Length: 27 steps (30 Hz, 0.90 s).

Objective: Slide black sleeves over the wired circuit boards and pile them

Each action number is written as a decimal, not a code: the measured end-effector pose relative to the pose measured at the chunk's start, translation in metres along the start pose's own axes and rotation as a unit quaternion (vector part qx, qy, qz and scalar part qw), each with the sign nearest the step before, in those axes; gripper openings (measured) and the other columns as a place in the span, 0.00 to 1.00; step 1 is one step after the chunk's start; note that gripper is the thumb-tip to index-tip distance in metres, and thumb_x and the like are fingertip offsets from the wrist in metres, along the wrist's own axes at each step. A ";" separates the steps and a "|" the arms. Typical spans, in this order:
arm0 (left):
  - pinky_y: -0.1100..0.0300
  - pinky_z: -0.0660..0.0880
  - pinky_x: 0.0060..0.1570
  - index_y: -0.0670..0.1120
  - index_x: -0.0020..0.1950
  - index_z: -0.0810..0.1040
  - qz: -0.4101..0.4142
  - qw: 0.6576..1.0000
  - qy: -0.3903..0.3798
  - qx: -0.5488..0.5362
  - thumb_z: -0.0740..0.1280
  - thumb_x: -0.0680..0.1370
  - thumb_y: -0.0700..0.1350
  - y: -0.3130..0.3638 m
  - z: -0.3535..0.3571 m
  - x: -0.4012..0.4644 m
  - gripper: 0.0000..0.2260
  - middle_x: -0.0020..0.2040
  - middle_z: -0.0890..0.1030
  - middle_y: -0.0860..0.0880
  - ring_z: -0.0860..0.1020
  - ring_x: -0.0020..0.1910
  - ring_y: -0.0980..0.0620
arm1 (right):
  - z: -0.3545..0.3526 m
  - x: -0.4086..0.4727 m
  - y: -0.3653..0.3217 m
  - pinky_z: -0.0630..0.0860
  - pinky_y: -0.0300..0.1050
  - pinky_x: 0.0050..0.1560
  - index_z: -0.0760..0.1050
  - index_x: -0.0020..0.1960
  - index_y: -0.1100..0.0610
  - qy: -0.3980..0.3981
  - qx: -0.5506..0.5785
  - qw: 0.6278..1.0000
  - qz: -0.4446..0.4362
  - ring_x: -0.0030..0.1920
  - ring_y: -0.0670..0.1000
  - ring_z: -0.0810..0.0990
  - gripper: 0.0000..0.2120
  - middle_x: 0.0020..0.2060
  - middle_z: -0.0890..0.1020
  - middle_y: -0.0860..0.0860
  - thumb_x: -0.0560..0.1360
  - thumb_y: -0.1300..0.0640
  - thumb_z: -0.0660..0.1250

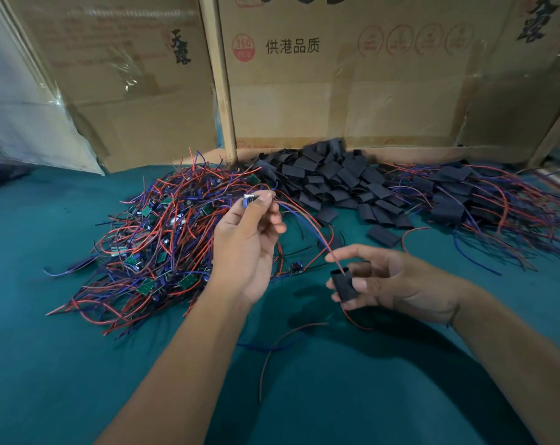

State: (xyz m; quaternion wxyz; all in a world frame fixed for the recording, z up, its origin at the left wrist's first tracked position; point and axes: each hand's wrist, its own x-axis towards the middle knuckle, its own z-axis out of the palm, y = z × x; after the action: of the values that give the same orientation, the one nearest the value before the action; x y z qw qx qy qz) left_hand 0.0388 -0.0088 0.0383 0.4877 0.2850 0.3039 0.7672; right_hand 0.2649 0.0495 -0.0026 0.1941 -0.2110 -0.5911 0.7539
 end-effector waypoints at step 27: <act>0.63 0.72 0.31 0.42 0.44 0.80 0.027 0.998 0.036 0.050 0.65 0.80 0.35 -0.007 -0.004 0.002 0.08 0.35 0.78 0.47 0.73 0.31 0.54 | 0.001 0.002 -0.001 0.77 0.50 0.57 0.70 0.70 0.58 -0.019 -0.009 0.999 -0.036 0.58 0.59 0.80 0.26 0.57 0.79 0.61 0.74 0.61 0.71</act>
State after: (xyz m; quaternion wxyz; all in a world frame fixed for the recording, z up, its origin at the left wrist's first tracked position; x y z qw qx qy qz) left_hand 0.0390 -0.0050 0.0309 0.4405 0.2895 0.3518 0.7736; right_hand 0.2631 0.0504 -0.0013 0.2080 -0.1765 -0.6086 0.7451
